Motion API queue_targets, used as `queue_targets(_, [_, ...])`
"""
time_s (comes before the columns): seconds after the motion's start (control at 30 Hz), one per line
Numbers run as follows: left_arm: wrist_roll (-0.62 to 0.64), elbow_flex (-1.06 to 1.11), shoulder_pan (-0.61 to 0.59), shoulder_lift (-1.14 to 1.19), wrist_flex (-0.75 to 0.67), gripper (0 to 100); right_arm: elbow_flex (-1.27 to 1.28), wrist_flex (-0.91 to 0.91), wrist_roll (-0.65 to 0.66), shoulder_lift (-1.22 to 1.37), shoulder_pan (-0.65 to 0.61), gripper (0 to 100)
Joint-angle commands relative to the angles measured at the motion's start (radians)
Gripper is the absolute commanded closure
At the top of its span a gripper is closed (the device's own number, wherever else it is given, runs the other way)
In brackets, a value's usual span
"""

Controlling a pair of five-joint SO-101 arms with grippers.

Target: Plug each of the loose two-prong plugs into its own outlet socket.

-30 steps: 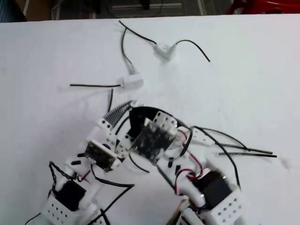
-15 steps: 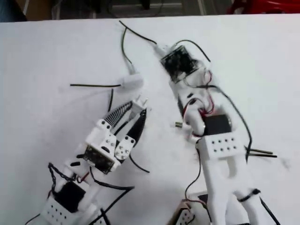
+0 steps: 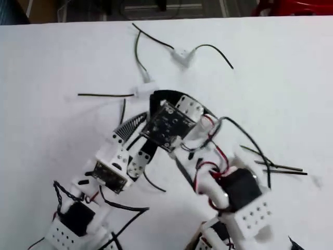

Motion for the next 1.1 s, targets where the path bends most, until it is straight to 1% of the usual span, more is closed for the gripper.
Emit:
queue_targets(0.0, [-0.008, -0.02, 0.01, -0.012, 0.003, 98, 0.101, -0.171, 0.052, 0.024, 0.044, 97.9])
queue_targets(0.07, [-0.008, -0.021, 0.008, -0.012, 0.003, 98, 0.167, -0.282, 0.086, 0.071, 0.113, 97.9])
queue_targets(0.13, [-0.008, -0.021, 0.008, -0.012, 0.003, 98, 0.213, -0.38, 0.087, 0.145, 0.196, 97.9])
queue_targets(0.27, [-0.005, -0.023, 0.008, -0.012, 0.003, 98, 0.195, -0.493, 0.094, 0.338, 0.337, 97.9])
queue_targets(0.4, [-0.003, -0.023, 0.008, -0.012, 0.003, 98, 0.089, -0.489, 0.086, 0.467, 0.426, 97.9])
queue_targets(0.47, [-0.005, -0.021, 0.008, -0.012, 0.003, 98, 0.028, -0.443, 0.086, 0.464, 0.446, 97.9])
queue_targets(0.53, [-0.005, -0.021, 0.008, -0.012, 0.003, 98, -0.046, -0.358, 0.086, 0.423, 0.446, 97.9])
queue_targets(0.67, [-0.003, -0.02, 0.008, -0.012, 0.003, 98, -0.161, -0.17, 0.086, 0.266, 0.361, 97.9])
queue_targets(0.73, [-0.003, -0.02, 0.008, -0.012, 0.003, 98, -0.178, -0.096, 0.087, 0.166, 0.275, 97.9])
queue_targets(0.83, [-0.003, -0.02, 0.008, -0.012, 0.003, 98, -0.167, -0.016, 0.094, 0.045, 0.114, 97.9])
queue_targets(0.9, [-0.006, -0.018, 0.008, -0.012, 0.003, 98, -0.133, -0.002, 0.095, -0.007, 0.013, 97.9])
queue_targets(0.97, [-0.006, -0.018, 0.008, -0.012, 0.003, 98, -0.087, -0.01, 0.095, -0.027, -0.053, 97.9])
queue_targets(1.07, [-0.006, -0.018, 0.008, -0.012, 0.003, 98, 0.008, -0.085, 0.097, -0.021, -0.067, 97.9])
